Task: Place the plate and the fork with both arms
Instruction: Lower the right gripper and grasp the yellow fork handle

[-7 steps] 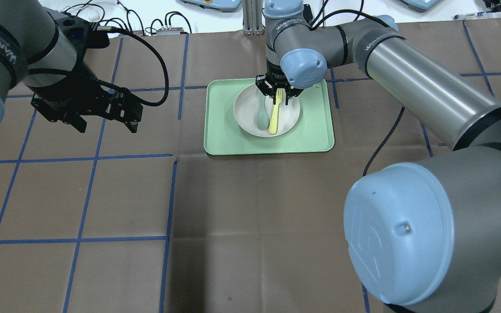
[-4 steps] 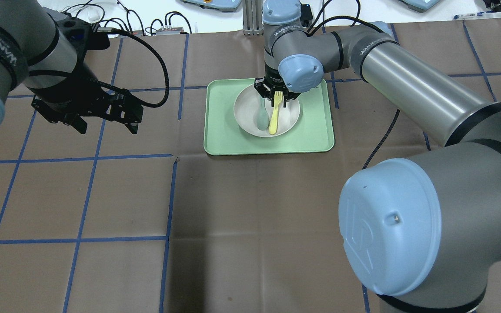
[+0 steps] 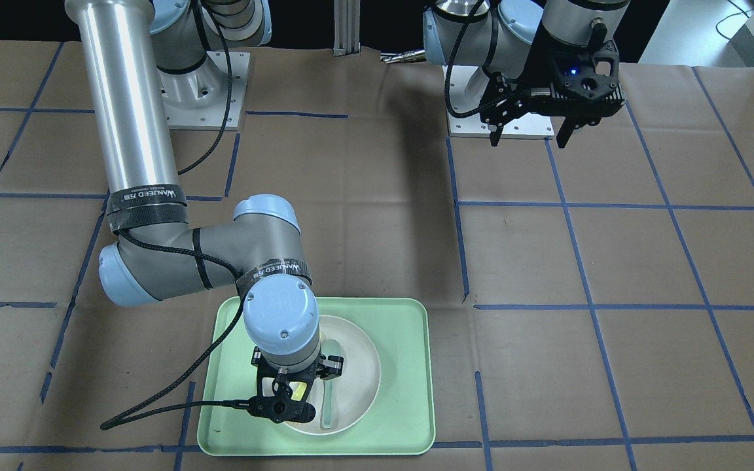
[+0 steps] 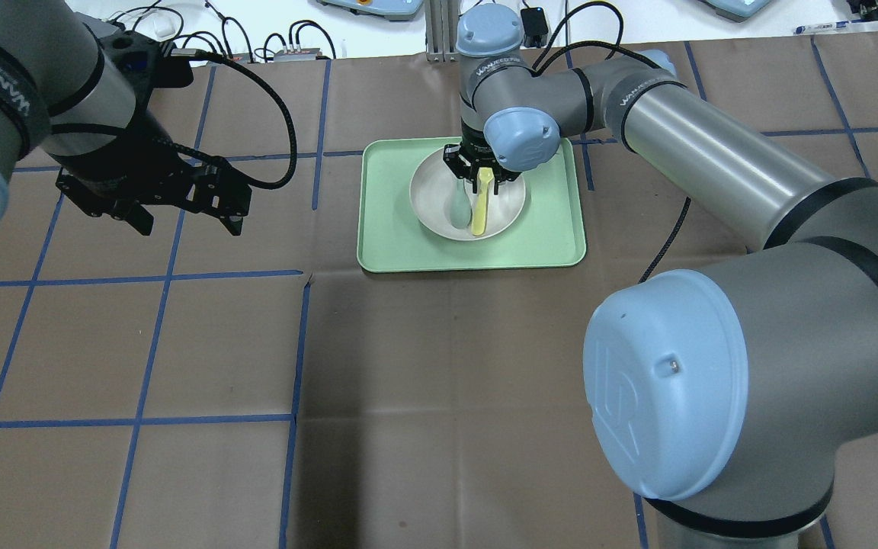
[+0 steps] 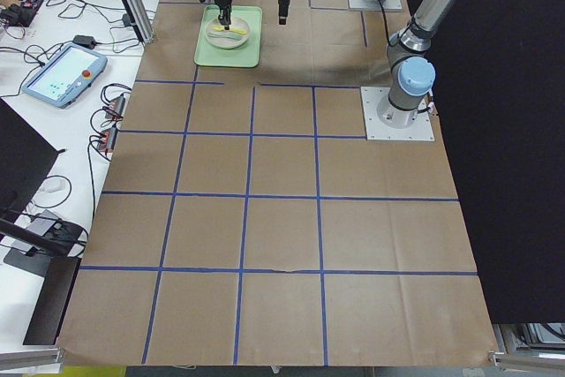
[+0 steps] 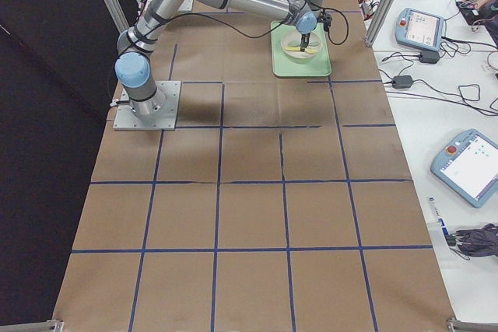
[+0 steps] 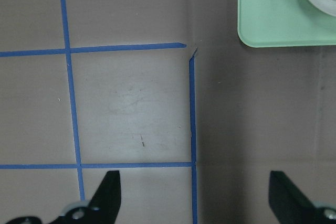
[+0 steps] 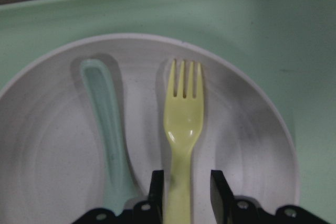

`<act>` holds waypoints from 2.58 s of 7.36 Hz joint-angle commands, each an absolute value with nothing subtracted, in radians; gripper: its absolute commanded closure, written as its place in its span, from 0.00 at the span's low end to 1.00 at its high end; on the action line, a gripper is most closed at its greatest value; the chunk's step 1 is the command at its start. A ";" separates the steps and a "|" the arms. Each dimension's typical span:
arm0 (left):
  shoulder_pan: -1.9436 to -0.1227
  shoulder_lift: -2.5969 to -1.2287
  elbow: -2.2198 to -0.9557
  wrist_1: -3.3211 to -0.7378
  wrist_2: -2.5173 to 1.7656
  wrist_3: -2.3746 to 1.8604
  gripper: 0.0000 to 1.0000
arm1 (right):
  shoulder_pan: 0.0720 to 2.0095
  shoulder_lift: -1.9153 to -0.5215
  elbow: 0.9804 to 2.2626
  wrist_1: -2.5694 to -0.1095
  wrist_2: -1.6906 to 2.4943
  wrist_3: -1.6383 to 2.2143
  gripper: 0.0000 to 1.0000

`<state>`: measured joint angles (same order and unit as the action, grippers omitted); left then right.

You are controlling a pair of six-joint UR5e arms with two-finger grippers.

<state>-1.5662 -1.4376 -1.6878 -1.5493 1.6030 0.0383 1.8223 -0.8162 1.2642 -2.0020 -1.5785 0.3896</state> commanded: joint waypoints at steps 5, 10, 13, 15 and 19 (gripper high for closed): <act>-1.566 -1.437 -1.690 -1.552 1.606 0.029 0.00 | 1.832 -0.793 1.264 -2.003 -1.585 0.390 0.58; -1.565 -1.440 -1.690 -1.574 1.611 0.023 0.00 | 1.832 -0.795 1.244 -2.002 -1.585 0.390 0.96; -1.565 -1.442 -1.690 -1.568 1.611 0.023 0.00 | 1.835 -0.801 1.221 -1.988 -1.585 0.390 0.99; -1.565 -1.440 -1.690 -1.566 1.611 0.020 0.00 | 1.836 -0.825 1.212 -1.955 -1.582 0.390 0.99; -1.565 -1.437 -1.692 -1.566 1.608 0.020 0.00 | 1.813 -0.871 1.153 -1.802 -1.562 0.342 0.99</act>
